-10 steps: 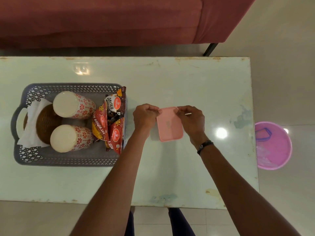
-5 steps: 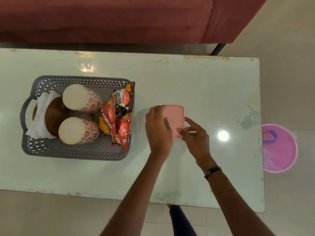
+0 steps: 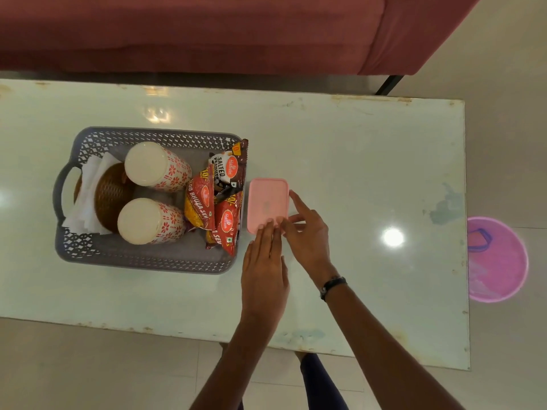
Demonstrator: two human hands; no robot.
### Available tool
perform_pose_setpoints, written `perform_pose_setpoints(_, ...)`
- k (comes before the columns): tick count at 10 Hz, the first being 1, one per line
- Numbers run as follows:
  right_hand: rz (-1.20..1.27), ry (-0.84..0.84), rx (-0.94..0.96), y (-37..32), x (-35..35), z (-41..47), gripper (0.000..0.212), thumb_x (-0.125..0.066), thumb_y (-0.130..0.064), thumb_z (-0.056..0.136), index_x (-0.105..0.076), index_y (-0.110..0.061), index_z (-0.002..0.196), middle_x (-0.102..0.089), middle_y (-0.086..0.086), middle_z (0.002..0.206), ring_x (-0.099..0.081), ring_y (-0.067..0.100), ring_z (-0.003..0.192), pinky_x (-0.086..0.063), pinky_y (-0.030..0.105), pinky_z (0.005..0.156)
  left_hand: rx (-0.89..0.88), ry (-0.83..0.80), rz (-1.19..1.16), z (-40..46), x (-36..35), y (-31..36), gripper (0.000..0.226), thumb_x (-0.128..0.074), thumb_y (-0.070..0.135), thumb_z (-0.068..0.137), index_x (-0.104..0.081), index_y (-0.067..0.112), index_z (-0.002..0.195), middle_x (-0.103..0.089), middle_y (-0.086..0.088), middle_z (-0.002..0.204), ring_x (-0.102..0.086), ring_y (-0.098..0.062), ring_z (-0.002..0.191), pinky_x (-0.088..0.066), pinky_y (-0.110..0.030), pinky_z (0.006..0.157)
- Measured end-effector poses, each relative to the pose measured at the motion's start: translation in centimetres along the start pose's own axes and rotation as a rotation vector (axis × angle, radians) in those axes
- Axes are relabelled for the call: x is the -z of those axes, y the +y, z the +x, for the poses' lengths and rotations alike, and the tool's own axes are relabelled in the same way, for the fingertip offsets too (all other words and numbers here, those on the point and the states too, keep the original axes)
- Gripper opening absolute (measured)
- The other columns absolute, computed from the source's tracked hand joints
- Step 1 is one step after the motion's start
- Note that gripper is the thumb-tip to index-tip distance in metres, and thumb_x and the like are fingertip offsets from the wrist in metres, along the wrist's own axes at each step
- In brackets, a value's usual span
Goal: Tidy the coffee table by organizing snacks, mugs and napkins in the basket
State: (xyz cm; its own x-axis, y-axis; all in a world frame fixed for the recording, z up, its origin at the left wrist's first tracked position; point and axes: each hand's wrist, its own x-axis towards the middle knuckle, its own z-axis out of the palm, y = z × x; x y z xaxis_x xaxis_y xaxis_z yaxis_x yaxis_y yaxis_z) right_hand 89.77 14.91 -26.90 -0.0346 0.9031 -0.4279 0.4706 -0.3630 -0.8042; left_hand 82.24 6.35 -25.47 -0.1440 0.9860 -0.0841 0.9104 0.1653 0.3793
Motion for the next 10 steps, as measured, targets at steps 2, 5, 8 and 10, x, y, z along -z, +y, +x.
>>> perform_pose_setpoints(2, 0.002, 0.005, -0.012, -0.6, -0.5, -0.4, 0.055, -0.065, -0.025, 0.088, -0.044, -0.03, 0.139, -0.066, 0.004, 0.106, -0.059, 0.007, 0.082, -0.049, 0.017, 0.079, -0.007, 0.018, 0.043, 0.5, 0.4, -0.9, 0.049, -0.068, 0.017, 0.082, -0.055, 0.002, 0.127, -0.06, -0.014, 0.13, -0.054, -0.026, 0.123, -0.039, -0.038, 0.103)
perform_pose_setpoints(5, 0.072, 0.026, -0.137, -1.6, 0.1, -0.6, 0.043, -0.071, -0.028, 0.082, -0.059, -0.015, 0.121, -0.071, 0.006, 0.1, -0.065, 0.015, 0.082, -0.05, 0.019, 0.074, -0.042, -0.018, 0.016, 0.5, 0.6, -1.5, 0.054, -0.071, 0.017, 0.079, -0.054, 0.002, 0.128, -0.06, -0.014, 0.129, -0.056, -0.026, 0.122, -0.043, -0.039, 0.1)
perform_pose_setpoints(8, -0.078, 0.202, -0.036, -3.5, -0.9, -3.6, 0.051, -0.058, -0.024, 0.092, -0.037, -0.013, 0.137, -0.049, 0.01, 0.131, -0.058, 0.02, 0.107, -0.046, 0.025, 0.083, -0.087, -0.008, -0.258, -0.7, 6.4, -4.6, 0.047, -0.053, 0.013, 0.093, -0.042, 0.008, 0.138, -0.046, -0.008, 0.144, -0.037, -0.017, 0.136, -0.038, -0.025, 0.102)
perform_pose_setpoints(10, -0.068, 0.338, -0.01, -8.6, -3.5, -8.7, 0.046, -0.053, -0.017, 0.094, -0.037, -0.009, 0.136, -0.047, 0.013, 0.132, -0.058, 0.025, 0.108, -0.046, 0.028, 0.082, -0.031, 0.081, -0.356, -1.9, 14.9, -12.1, 0.046, -0.048, 0.013, 0.094, -0.041, 0.009, 0.139, -0.043, -0.006, 0.146, -0.039, -0.016, 0.136, -0.035, -0.021, 0.107)
